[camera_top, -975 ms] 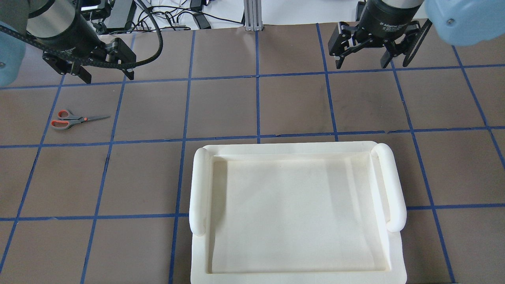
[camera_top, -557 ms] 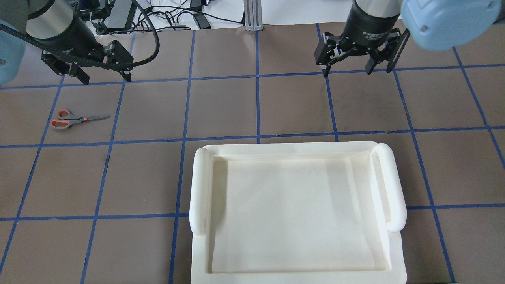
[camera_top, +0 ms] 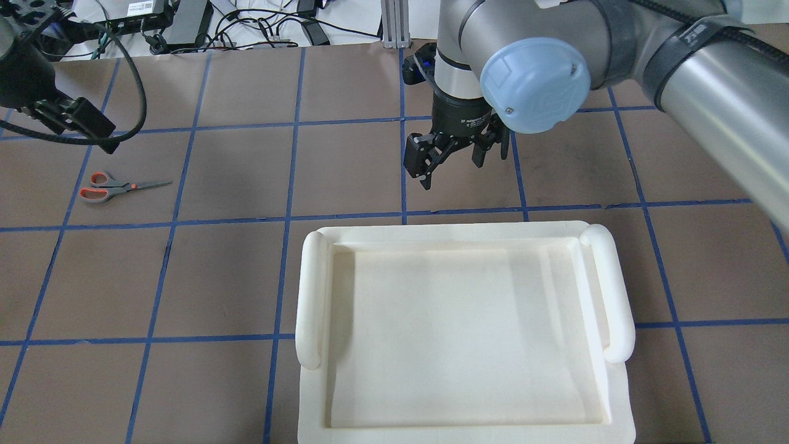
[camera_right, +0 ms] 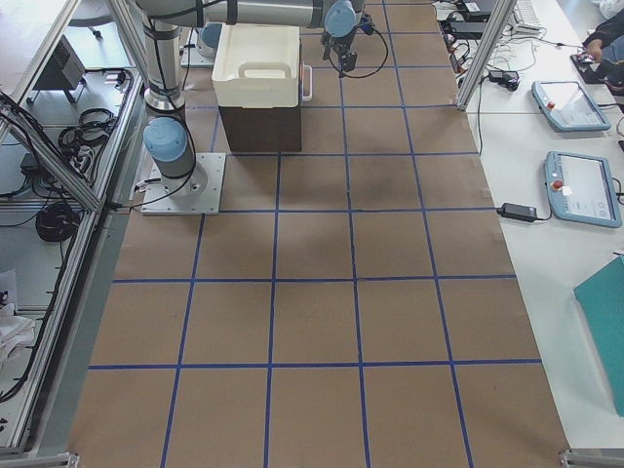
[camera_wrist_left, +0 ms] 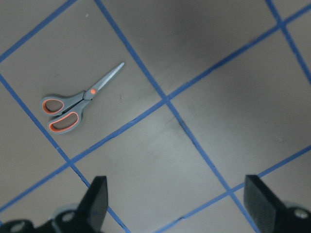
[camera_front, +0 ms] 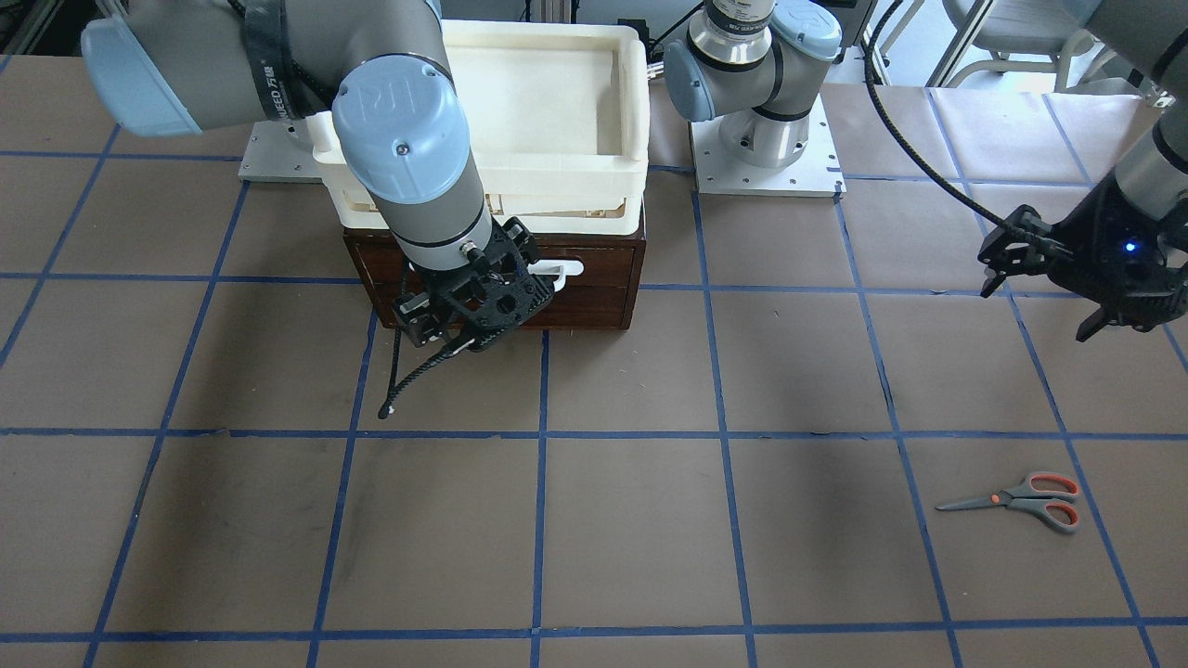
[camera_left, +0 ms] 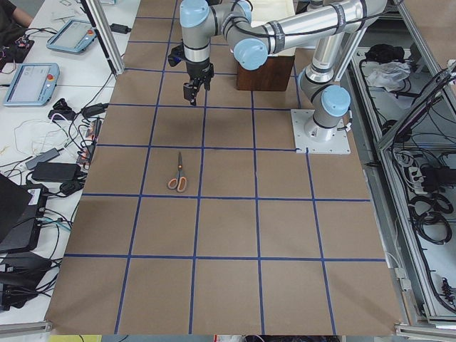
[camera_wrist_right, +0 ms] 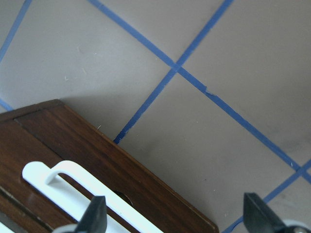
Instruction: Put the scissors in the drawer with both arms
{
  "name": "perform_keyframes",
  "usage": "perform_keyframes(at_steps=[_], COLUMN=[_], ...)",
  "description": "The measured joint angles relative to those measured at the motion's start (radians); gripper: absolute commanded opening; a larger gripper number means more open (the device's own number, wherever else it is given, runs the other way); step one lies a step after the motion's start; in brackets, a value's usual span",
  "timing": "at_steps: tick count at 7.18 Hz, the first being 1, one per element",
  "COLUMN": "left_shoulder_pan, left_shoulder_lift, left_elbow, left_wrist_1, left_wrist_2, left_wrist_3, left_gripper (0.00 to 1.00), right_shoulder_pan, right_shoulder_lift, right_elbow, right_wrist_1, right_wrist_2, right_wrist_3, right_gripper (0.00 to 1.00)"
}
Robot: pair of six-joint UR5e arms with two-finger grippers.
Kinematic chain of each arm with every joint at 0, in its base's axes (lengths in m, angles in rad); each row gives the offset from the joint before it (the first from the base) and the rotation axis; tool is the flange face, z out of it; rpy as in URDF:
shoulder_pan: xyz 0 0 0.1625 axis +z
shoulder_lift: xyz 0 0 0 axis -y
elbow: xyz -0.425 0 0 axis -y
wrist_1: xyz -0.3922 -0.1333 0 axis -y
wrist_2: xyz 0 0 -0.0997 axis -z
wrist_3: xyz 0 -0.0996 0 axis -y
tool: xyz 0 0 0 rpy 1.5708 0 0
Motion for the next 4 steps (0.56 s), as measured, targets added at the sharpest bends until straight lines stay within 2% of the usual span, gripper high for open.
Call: perform_keyframes(at_steps=[2, 4], left_shoulder_pan=[0.132, 0.201], left_shoulder_lift=[-0.073, -0.165], left_elbow=[-0.001, 0.001], left_wrist_1=[0.054, 0.170], left_wrist_2=[-0.022, -0.040], left_wrist_3=[0.413, 0.733], left_gripper=[1.00, 1.00], right_shoulder_pan=[-0.003, -0.004], right_shoulder_lift=[0.008, 0.016], right_elbow=[0.003, 0.031], right_wrist_1=[0.009, 0.025], right_wrist_2=[0.011, 0.017], right_wrist_3=[-0.338, -0.575], right_gripper=[1.00, 1.00])
